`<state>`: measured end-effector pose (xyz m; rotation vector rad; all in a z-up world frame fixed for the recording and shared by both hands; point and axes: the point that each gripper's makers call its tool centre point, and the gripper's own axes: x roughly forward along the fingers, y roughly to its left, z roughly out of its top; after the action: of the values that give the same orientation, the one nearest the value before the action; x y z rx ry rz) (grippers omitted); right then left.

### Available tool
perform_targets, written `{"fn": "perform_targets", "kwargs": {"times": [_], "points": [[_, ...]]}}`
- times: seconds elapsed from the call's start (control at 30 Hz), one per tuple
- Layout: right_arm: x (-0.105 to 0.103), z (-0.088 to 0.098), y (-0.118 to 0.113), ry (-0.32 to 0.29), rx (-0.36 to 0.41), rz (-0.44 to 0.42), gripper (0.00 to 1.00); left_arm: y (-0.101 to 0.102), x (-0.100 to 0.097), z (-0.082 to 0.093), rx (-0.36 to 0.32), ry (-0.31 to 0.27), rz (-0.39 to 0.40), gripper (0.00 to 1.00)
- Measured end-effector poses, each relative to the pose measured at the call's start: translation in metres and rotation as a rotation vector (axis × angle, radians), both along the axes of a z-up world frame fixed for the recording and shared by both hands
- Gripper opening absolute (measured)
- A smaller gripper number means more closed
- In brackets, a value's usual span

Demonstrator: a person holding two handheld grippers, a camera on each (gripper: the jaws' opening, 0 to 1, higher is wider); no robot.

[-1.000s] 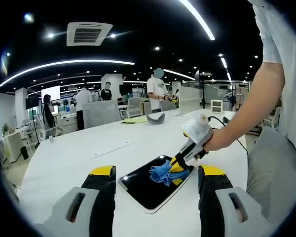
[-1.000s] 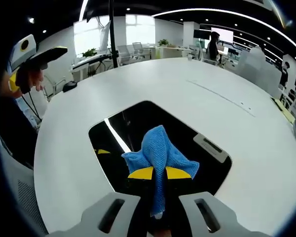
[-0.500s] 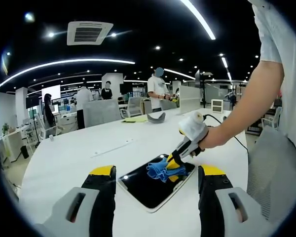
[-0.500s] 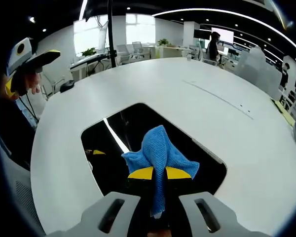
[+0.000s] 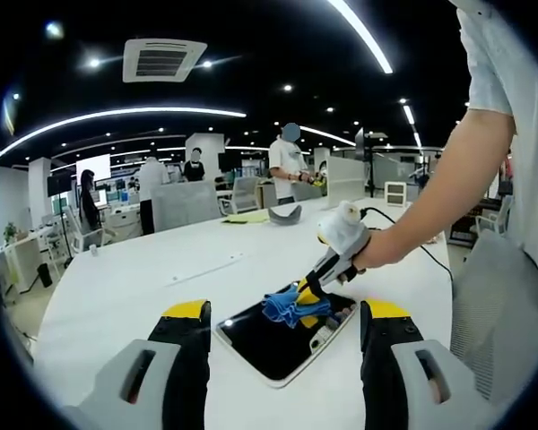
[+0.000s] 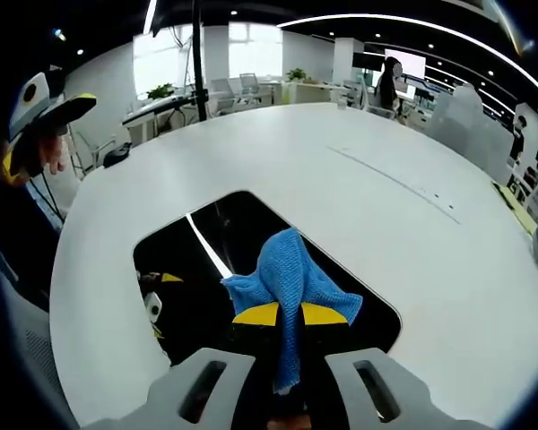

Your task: Wipe the mirror surface with the cleaning cloth until all visible marks leave the cleaned area.

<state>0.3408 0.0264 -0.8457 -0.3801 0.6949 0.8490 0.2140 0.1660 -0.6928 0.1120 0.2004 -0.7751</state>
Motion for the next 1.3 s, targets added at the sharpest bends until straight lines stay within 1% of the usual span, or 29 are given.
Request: {"fn": "perform_targets", "kwargs": {"times": [0.63,1.3], "points": [[0.017,0.0,0.002,-0.004,-0.008,-0.002,0.02,0.001,0.002,-0.002,0.0,0.004,0.002,0.67],[0.039,0.0,0.0,-0.01,-0.013,-0.015,0.02,0.003,0.004,-0.006,0.006,0.014,0.003,0.67]]}}
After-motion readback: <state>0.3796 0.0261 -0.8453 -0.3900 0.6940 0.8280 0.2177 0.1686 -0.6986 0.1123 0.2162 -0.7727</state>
